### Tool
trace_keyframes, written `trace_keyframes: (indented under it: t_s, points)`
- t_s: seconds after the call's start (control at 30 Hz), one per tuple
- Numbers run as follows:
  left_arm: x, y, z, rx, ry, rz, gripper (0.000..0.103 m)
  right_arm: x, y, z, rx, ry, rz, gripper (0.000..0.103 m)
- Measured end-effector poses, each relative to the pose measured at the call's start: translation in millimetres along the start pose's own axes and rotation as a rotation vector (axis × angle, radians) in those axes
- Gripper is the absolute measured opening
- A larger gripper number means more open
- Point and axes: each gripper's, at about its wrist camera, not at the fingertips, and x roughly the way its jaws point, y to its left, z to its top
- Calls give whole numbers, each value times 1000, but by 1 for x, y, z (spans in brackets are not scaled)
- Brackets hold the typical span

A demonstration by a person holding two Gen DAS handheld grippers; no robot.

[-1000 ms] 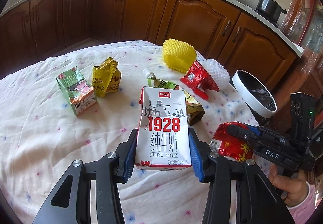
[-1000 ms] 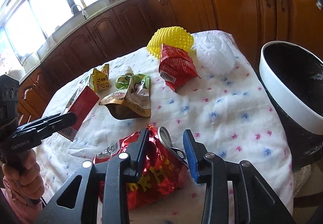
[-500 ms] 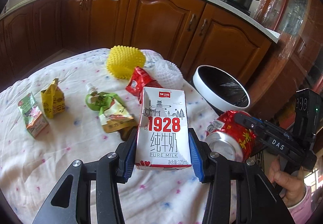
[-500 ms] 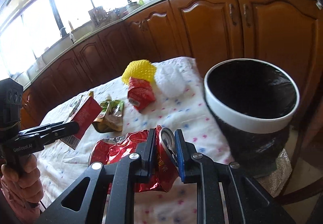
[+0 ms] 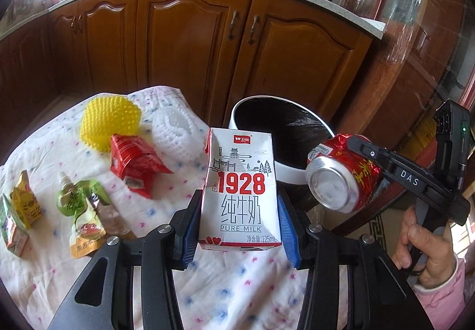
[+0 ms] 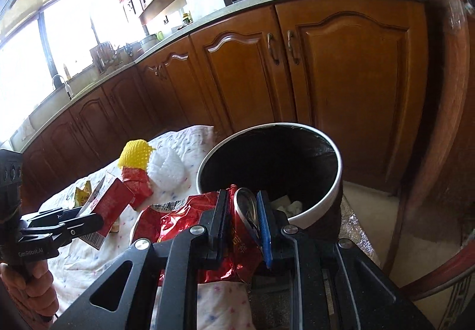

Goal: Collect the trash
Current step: 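Carry the bag, can and milk carton over the bin and open both grippers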

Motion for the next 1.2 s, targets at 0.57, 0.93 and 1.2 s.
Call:
trace_keyframes:
  t_s: [0.57,0.93,1.2]
  points:
    - [108,-29,78,68,101,-17,45,35,-35,42,-75,-21,-171,19]
    - [164,-42,95,99,167,-2,46,66,-31,45,-185,39,-250,19]
    - [190,-44,101,87,194,6,47,86,-38,46,-196,85,-268,24]
